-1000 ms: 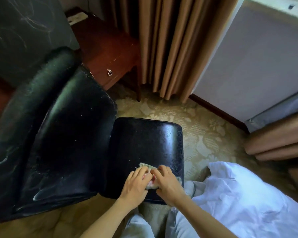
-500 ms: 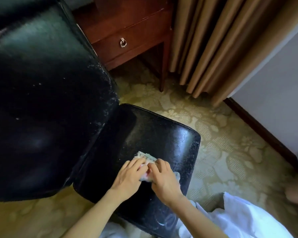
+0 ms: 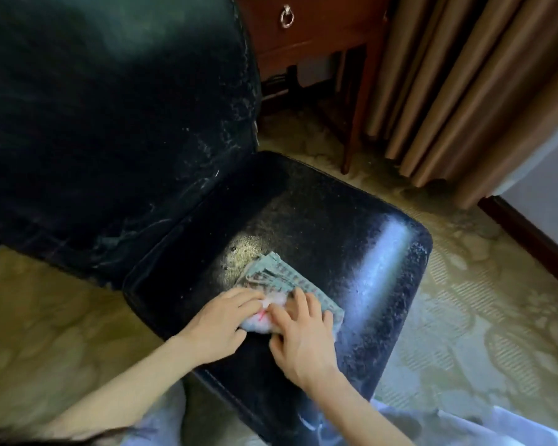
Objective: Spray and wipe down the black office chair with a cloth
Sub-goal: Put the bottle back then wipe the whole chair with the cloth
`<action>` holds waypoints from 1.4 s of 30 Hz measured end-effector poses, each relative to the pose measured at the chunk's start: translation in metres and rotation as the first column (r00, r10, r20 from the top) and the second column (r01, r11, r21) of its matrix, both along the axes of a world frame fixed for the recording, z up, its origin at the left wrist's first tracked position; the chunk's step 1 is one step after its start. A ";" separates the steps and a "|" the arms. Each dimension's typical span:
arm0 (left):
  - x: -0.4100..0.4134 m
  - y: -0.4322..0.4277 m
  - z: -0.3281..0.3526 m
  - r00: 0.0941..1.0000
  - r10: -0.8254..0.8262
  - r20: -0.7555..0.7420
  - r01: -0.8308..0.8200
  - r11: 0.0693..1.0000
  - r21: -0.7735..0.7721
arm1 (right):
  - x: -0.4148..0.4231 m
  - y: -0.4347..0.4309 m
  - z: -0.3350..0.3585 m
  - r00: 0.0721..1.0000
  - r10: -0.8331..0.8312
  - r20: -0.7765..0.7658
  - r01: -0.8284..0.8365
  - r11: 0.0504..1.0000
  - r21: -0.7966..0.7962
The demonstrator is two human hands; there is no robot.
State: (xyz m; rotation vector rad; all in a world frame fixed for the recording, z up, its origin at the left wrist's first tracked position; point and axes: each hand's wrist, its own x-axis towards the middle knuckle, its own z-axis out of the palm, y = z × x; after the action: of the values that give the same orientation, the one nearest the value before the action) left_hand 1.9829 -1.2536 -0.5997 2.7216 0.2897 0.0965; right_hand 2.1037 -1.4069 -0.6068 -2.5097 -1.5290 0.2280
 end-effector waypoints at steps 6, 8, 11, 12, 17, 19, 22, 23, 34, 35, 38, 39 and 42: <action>-0.027 -0.045 -0.002 0.998 0.052 -0.035 -0.050 0.997 0.060 | -0.021 -0.037 0.005 0.997 0.021 -0.081 -0.024 0.999 -0.043; -0.035 -0.063 0.000 0.997 0.065 -0.041 -0.064 0.997 0.032 | -0.029 -0.053 0.008 0.996 0.016 -0.090 -0.020 0.999 -0.035; -0.041 -0.086 0.004 0.994 0.104 -0.040 -0.104 0.995 0.005 | -0.032 -0.070 0.008 0.993 0.008 -0.121 -0.011 1.000 -0.024; -0.040 -0.090 0.004 0.993 0.114 -0.036 -0.114 0.993 0.003 | -0.029 -0.072 0.008 0.992 0.008 -0.126 -0.010 1.000 -0.015; -0.029 -0.098 -0.002 0.989 0.142 0.034 -0.143 0.990 0.018 | -0.015 -0.072 0.005 0.997 0.001 -0.082 -0.001 1.000 0.002; -0.024 -0.103 -0.007 0.986 0.158 0.053 -0.159 0.987 0.017 | -0.009 -0.074 -0.001 0.999 -0.005 -0.033 0.006 1.000 0.022; -0.011 -0.114 -0.007 0.983 0.182 0.029 -0.182 0.983 0.011 | 0.005 -0.078 -0.006 1.000 0.009 -0.013 -0.009 0.998 0.058; -0.006 -0.117 -0.002 0.982 0.186 0.007 -0.186 0.982 0.014 | 0.011 -0.079 -0.006 1.000 0.013 -0.015 -0.012 0.998 0.063; 0.035 -0.130 0.019 0.975 0.220 0.036 -0.221 0.974 0.046 | 0.056 -0.079 0.003 0.993 0.060 -0.105 -0.036 0.975 0.220; 0.032 -0.124 0.022 0.971 0.229 0.065 -0.233 0.970 0.069 | 0.051 -0.075 0.005 0.990 0.057 -0.129 -0.020 0.964 0.265; 0.000 -0.100 0.033 0.960 0.254 0.117 -0.269 0.953 0.141 | 0.019 -0.054 0.008 0.978 0.111 -0.177 -0.040 0.932 0.361; -0.016 -0.091 0.035 0.958 0.260 0.120 -0.277 0.947 0.162 | 0.005 -0.044 0.009 0.970 0.152 -0.190 -0.073 0.927 0.368; -0.072 -0.069 0.027 0.936 0.350 0.029 -0.347 0.909 0.231 | -0.039 -0.012 0.010 0.934 0.284 -0.217 -0.196 0.915 0.352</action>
State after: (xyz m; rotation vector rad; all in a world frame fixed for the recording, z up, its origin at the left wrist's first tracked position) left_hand 1.9105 -1.3225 -0.5728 2.8698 0.8162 0.2260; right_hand 2.0643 -1.4188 -0.5968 -1.9492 -1.6124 0.3047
